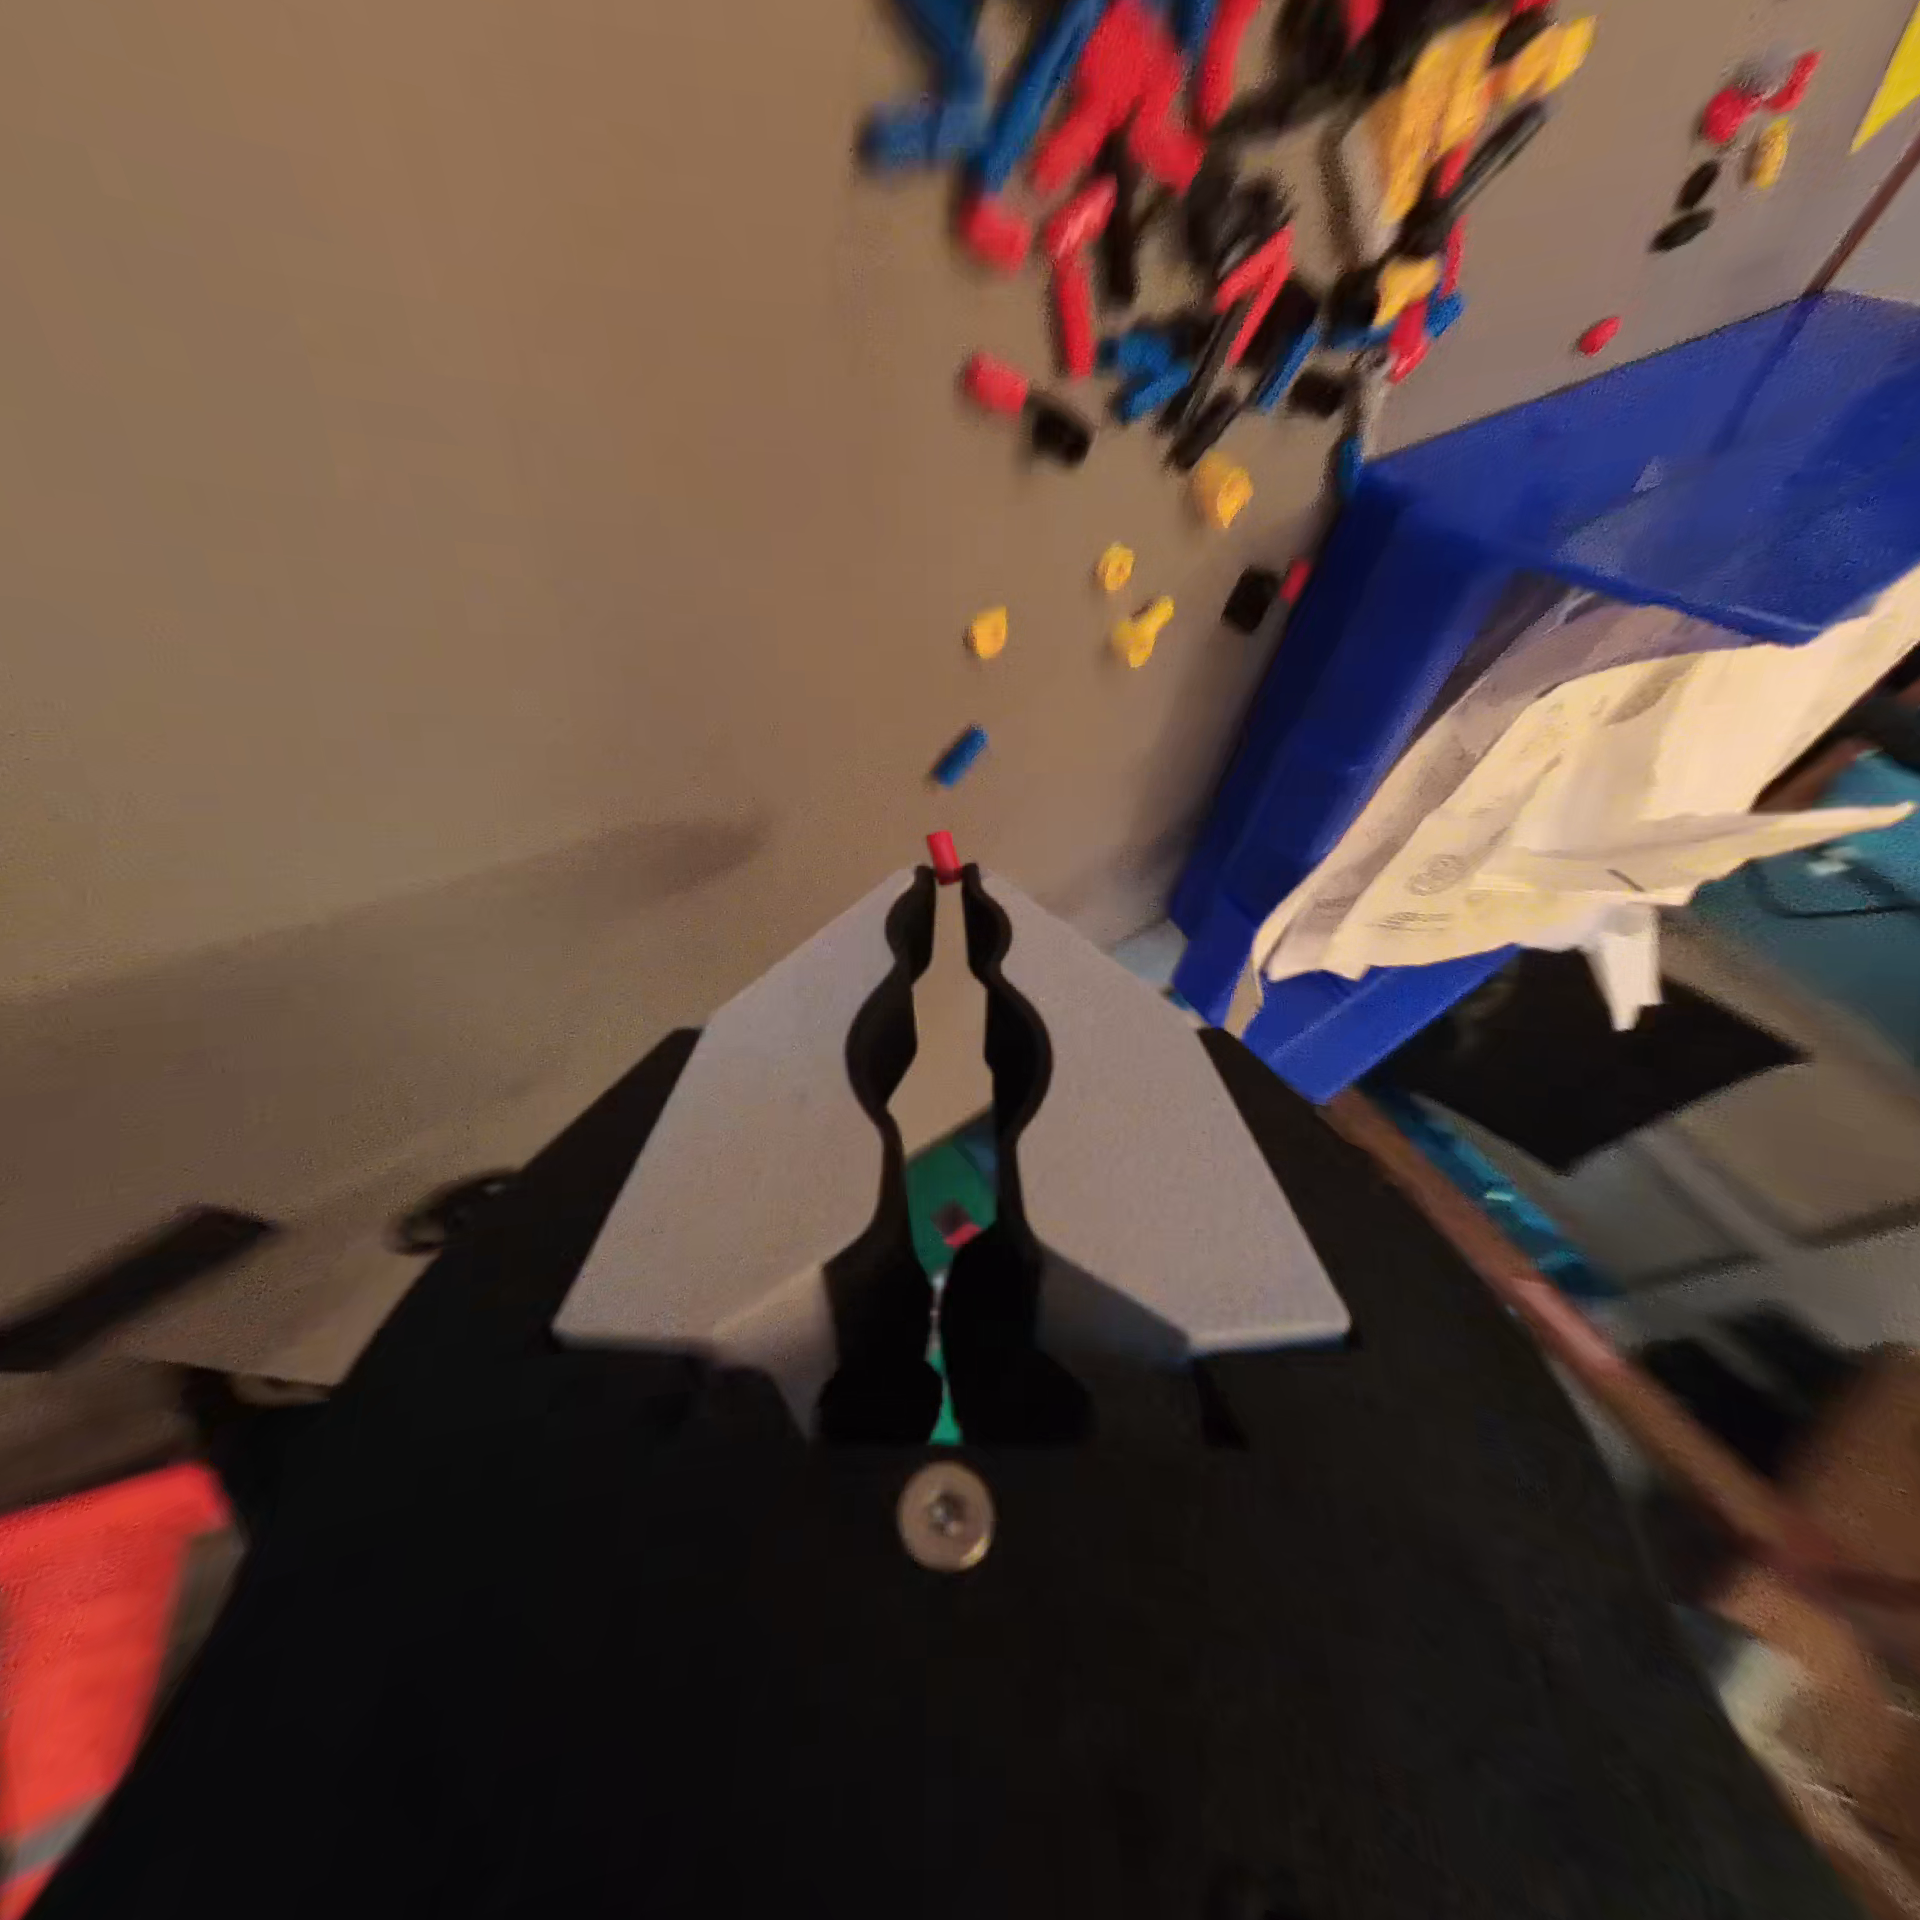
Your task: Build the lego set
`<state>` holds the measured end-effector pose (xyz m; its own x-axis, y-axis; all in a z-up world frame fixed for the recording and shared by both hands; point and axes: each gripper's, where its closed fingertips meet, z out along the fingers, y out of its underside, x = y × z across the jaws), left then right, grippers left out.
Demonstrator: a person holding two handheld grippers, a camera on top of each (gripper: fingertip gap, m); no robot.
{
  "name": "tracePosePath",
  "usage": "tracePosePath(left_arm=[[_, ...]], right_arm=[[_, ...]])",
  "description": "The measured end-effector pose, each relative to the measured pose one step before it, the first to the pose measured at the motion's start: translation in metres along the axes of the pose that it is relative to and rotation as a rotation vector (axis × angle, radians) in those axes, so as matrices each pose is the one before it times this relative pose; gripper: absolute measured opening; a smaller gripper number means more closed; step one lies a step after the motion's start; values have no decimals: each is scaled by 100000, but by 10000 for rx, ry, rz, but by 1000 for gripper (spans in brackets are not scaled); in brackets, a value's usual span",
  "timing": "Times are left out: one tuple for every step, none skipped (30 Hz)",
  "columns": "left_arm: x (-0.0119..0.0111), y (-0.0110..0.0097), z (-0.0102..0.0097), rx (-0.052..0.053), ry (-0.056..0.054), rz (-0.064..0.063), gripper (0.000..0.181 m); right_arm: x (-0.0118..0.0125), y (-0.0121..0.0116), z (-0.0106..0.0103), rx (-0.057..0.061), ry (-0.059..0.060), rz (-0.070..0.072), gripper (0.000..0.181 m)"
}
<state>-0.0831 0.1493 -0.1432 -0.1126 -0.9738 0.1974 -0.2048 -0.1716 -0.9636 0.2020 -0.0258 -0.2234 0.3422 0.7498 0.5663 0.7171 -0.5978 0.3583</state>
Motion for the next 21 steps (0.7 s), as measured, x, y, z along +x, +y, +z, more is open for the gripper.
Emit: tracePosePath(left_arm=[[-40, 12, -4, -8, -27, 17, 7], [-33, 32, 6, -11, -18, 4, 7], [-37, 23, 14, -8, -12, -7, 7], [-42, 23, 6, -7, -14, -2, 7], [-60, 45, 19, -19, -20, 6, 7], [-64, 42, 16, -22, -29, 10, 7], [-77, 57, 11, -19, -30, 8, 7], [-86, 55, 8, -19, -28, -2, 7], [-90, 29, -7, -7, -24, -11, 7], [-63, 3, -1, 4, -10, -20, 7], [-51, 6, -4, 1, 2, -27, 7], [-29, 10, -4, -1, 9, -28, 7], [5, 11, 10, 1, 16, -23, 7], [26, 0, 0, 0, 14, -9, 7], [25, -5, 9, -2, 6, 7, 7], [14, 14, 9, -7, -2, 16, 7], [1, 27, 24, -14, -3, 13, 8], [-9, 41, 19, -20, 0, 2, 7], [-16, 30, 5, -11, -3, -4, 7], [-3, -9, -15, 9, 0, -6, 7], [-5, -28, -6, 12, 3, -10, 7]], right_arm=[[-167, 1209, 926, -358, 122, -758, 3], [-243, 1123, 918, -392, 156, -719, 3], [-381, 793, 826, -237, 119, -660, 3], [-688, 587, 733, -159, -89, -534, 3], [-764, 560, 676, -222, -227, -320, 3], [-534, 397, 540, -183, -155, -168, 3], [-480, 197, 318, -67, -161, -129, 3], [-405, 121, 206, -54, -171, -73, 3], [-404, 267, 190, -170, -221, -48, 4], [-358, 343, 170, -244, -208, -65, 4], [-216, 222, 96, -125, -117, -98, 4], [-164, 114, 36, -37, -88, -84, 4], [-116, 44, -3, 14, -87, -18, 4], [-18, 19, -26, 40, -50, 33, 4], [4, 37, -1, 23, -53, 35, 4], [18, 26, 2, 22, -31, 20, 4], [-41, -26, 14, 42, -59, 20, 4], [-36, -28, 15, 46, -41, 35, 4], [-8, 7, 17, 21, -17, 12, 4], [-17, 30, 21, 19, -13, -17, 4], [-3, 37, 47, 13, -16, 14, 4]])
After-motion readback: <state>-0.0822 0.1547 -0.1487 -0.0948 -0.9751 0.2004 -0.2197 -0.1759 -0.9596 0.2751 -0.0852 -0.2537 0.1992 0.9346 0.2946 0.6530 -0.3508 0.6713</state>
